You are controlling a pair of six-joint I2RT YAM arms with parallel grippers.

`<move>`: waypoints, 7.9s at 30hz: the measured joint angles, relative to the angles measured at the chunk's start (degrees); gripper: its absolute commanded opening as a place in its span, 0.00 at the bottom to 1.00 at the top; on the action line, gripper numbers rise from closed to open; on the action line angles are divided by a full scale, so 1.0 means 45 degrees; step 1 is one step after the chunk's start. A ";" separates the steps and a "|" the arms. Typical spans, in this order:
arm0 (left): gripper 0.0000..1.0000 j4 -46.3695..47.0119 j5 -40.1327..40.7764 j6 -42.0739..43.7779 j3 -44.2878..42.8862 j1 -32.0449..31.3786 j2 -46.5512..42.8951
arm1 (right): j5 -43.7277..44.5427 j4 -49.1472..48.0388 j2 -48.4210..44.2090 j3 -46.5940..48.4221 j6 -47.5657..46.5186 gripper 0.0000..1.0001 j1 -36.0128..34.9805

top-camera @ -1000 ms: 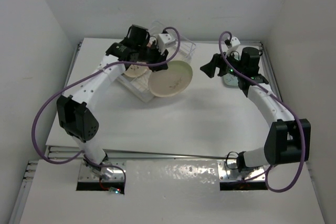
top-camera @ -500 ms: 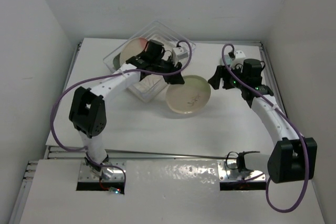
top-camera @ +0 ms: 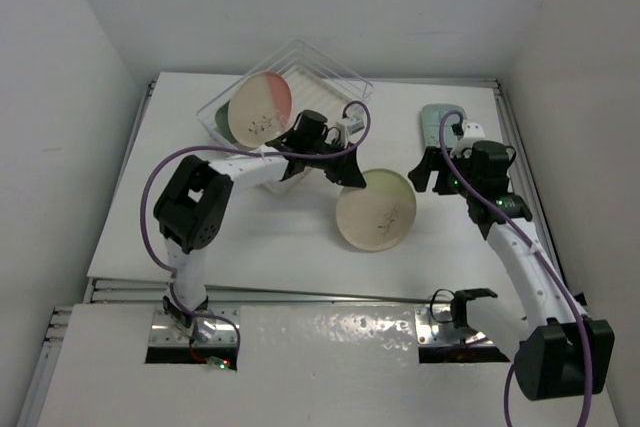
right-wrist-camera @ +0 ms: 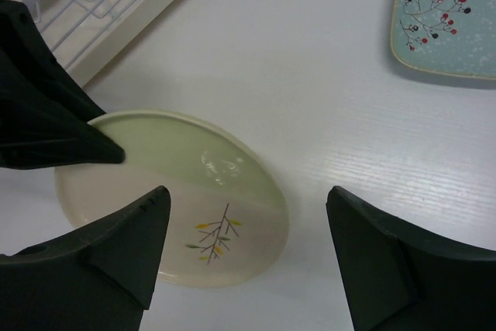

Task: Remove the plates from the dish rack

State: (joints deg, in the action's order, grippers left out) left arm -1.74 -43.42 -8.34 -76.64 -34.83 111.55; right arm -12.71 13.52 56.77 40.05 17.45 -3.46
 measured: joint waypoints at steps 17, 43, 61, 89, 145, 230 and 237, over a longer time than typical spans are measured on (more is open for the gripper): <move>0.21 0.2939 0.1175 -0.3410 0.0840 -0.0087 0.1234 | 0.0029 0.0131 -0.0709 -0.0840 0.0753 0.80 0.0000; 0.50 0.1428 0.4036 -0.2633 -0.0719 -0.0219 0.3055 | 0.0622 0.0831 -0.1778 -0.1302 -0.0121 0.83 0.0000; 0.55 -0.3181 0.5459 -0.0403 -0.4949 -0.0364 0.3191 | 0.0505 0.1209 -0.1341 -0.0583 -0.0228 0.85 0.0000; 0.81 -0.7023 1.0214 0.5484 -0.8276 0.5017 -0.0204 | -0.1001 -0.0005 0.1821 0.1015 0.0136 0.82 0.0000; 0.00 -0.6766 0.8165 0.6426 -0.9054 0.4891 -0.0568 | -0.1515 -0.0010 0.1870 0.1015 0.0860 0.81 0.0000; 0.41 -0.1511 0.1336 0.0117 -0.1749 -0.0423 0.2395 | 0.2671 0.5780 -0.1491 0.1821 0.2030 0.84 0.0000; 0.51 -0.1724 0.2181 0.0602 -0.2055 -0.0641 0.2769 | 0.2667 0.5780 -0.1496 0.1821 0.2025 0.84 0.0000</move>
State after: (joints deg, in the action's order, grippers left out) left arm -9.50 -33.61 -5.63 -85.89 -37.71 124.01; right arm -0.71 39.53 50.04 48.25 26.57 -3.46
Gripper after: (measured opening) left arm 0.496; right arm 0.843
